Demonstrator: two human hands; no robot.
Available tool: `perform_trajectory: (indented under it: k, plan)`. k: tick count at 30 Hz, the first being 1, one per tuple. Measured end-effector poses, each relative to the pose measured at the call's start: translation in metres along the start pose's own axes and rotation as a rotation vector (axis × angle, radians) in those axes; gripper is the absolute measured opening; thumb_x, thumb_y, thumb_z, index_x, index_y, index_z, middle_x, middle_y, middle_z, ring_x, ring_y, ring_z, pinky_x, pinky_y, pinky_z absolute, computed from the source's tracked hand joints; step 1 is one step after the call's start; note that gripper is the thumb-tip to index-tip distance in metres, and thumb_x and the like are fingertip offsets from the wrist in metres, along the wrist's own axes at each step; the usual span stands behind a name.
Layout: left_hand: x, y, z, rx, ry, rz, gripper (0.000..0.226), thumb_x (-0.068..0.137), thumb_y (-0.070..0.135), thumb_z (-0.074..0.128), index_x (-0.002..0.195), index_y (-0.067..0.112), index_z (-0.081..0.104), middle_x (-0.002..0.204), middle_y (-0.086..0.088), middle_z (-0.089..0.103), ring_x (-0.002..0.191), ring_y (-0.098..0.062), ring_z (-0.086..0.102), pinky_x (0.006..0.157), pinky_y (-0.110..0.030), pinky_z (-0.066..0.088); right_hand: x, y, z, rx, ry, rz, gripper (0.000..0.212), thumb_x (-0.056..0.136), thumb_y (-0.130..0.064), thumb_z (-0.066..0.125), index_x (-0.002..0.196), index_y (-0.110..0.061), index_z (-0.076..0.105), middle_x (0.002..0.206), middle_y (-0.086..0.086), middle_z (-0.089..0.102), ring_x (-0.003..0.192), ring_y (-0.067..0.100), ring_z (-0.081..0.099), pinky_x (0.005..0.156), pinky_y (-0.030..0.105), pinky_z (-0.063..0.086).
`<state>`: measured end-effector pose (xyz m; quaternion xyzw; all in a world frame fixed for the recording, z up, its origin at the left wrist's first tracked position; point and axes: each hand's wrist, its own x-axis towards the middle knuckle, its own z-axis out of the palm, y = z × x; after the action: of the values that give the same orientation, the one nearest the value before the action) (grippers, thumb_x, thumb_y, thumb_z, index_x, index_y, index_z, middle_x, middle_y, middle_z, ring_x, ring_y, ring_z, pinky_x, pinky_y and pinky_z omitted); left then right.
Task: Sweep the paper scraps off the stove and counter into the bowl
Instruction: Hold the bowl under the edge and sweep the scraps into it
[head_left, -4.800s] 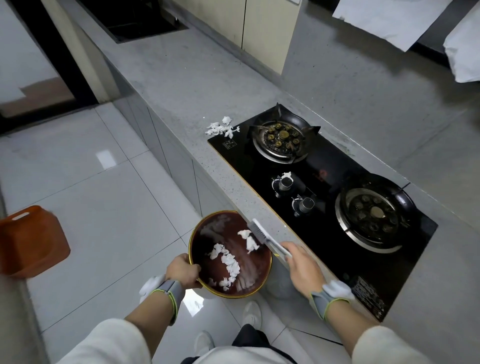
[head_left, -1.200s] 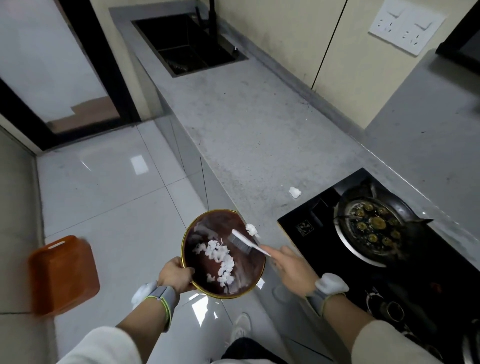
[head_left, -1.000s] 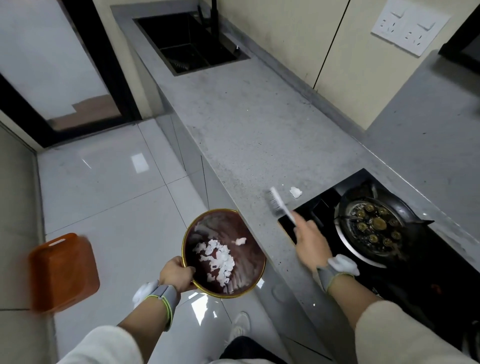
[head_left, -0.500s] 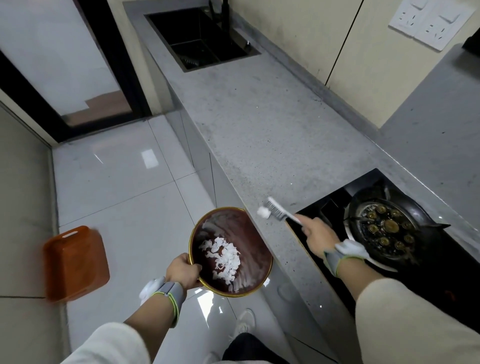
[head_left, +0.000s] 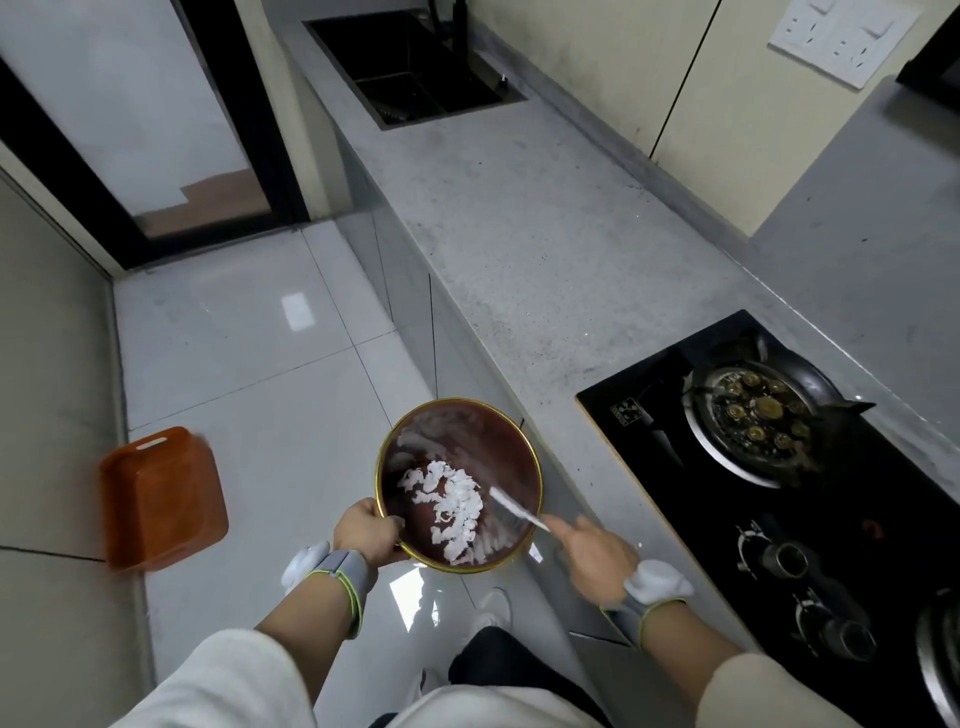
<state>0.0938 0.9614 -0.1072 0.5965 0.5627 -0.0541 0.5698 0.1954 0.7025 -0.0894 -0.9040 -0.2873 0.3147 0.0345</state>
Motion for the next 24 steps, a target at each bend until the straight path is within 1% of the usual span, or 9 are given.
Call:
perform_trajectory:
  k: [1, 3, 6, 9, 11, 14, 17, 21, 24]
  plan:
    - [-0.005, -0.006, -0.002, 0.024, 0.001, 0.010, 0.014, 0.082, -0.008, 0.057, 0.076, 0.004, 0.055, 0.077, -0.018, 0.064, 0.064, -0.037, 0.069, 0.068, -0.054, 0.063, -0.009, -0.002, 0.003, -0.016, -0.052, 0.007, 0.057, 0.093, -0.013, 0.036, 0.143, -0.037, 0.026, 0.117, 0.011, 0.051, 0.105, 0.036, 0.058, 0.081, 0.039, 0.046]
    - [-0.015, -0.021, -0.004, 0.075, -0.006, 0.020, 0.011, 0.080, -0.005, 0.058, 0.076, 0.006, 0.057, 0.081, -0.020, 0.067, 0.069, -0.040, 0.072, 0.065, -0.052, 0.064, -0.028, -0.009, 0.016, 0.105, -0.007, 0.060, 0.045, 0.096, -0.016, 0.036, 0.138, -0.033, 0.036, 0.112, 0.011, 0.059, 0.101, 0.033, 0.061, 0.075, 0.034, 0.042]
    - [-0.030, -0.047, -0.003, 0.087, -0.039, 0.019, 0.011, 0.079, -0.004, 0.058, 0.077, 0.006, 0.057, 0.084, -0.021, 0.067, 0.071, -0.041, 0.072, 0.064, -0.053, 0.063, -0.055, -0.016, 0.043, 0.572, 0.126, 0.285, 0.028, 0.098, -0.019, 0.036, 0.122, -0.021, 0.051, 0.083, 0.006, 0.067, 0.071, 0.022, 0.062, 0.067, 0.034, 0.045]
    - [-0.051, -0.069, 0.006, 0.090, -0.084, 0.011, 0.012, 0.080, -0.005, 0.058, 0.076, 0.006, 0.056, 0.081, -0.019, 0.065, 0.070, -0.040, 0.070, 0.066, -0.055, 0.063, -0.085, -0.012, 0.068, 1.006, 0.096, 0.394, 0.025, 0.094, -0.005, 0.037, 0.109, -0.002, 0.057, 0.060, 0.005, 0.061, 0.039, 0.013, 0.047, 0.043, 0.025, 0.037]
    - [-0.070, -0.086, 0.013, 0.116, -0.109, 0.016, 0.012, 0.081, -0.005, 0.059, 0.076, 0.006, 0.056, 0.078, -0.018, 0.064, 0.068, -0.038, 0.070, 0.067, -0.054, 0.063, -0.111, -0.005, 0.081, 1.202, 0.097, 0.433, 0.026, 0.092, 0.002, 0.034, 0.106, 0.009, 0.055, 0.059, 0.012, 0.060, 0.033, 0.014, 0.045, 0.034, 0.020, 0.032]
    - [-0.099, -0.110, 0.024, 0.169, -0.134, 0.034, 0.013, 0.081, -0.003, 0.060, 0.075, 0.007, 0.055, 0.076, -0.017, 0.063, 0.065, -0.036, 0.070, 0.066, -0.053, 0.063, -0.149, 0.011, 0.098, 1.420, 0.103, 0.489, 0.027, 0.089, 0.005, 0.033, 0.100, 0.011, 0.056, 0.063, 0.019, 0.060, 0.037, 0.019, 0.047, 0.034, 0.019, 0.034]
    - [-0.131, -0.135, 0.040, 0.197, -0.149, 0.052, 0.011, 0.081, -0.004, 0.059, 0.078, 0.007, 0.057, 0.078, -0.017, 0.065, 0.070, -0.039, 0.072, 0.067, -0.053, 0.063, -0.189, 0.038, 0.119, 1.478, 0.063, 0.529, 0.027, 0.085, 0.006, 0.036, 0.101, 0.010, 0.057, 0.068, 0.020, 0.064, 0.044, 0.023, 0.049, 0.040, 0.023, 0.039]
    - [-0.163, -0.183, 0.066, 0.225, -0.131, 0.060, 0.007, 0.079, -0.001, 0.062, 0.084, 0.004, 0.061, 0.085, -0.020, 0.069, 0.077, -0.038, 0.073, 0.069, -0.053, 0.063, -0.232, 0.077, 0.154, 1.423, 0.013, 0.562, 0.016, 0.088, 0.001, 0.034, 0.091, -0.005, 0.049, 0.063, 0.013, 0.054, 0.036, 0.016, 0.036, 0.039, 0.015, 0.022]
    - [-0.188, -0.224, 0.089, 0.190, -0.106, 0.028, 0.007, 0.082, -0.002, 0.061, 0.087, 0.003, 0.061, 0.086, -0.021, 0.068, 0.077, -0.038, 0.072, 0.070, -0.054, 0.063, -0.257, 0.111, 0.182, 1.385, 0.000, 0.572, 0.009, 0.092, -0.006, 0.038, 0.089, -0.011, 0.044, 0.061, 0.009, 0.048, 0.034, 0.014, 0.031, 0.041, 0.014, 0.018]
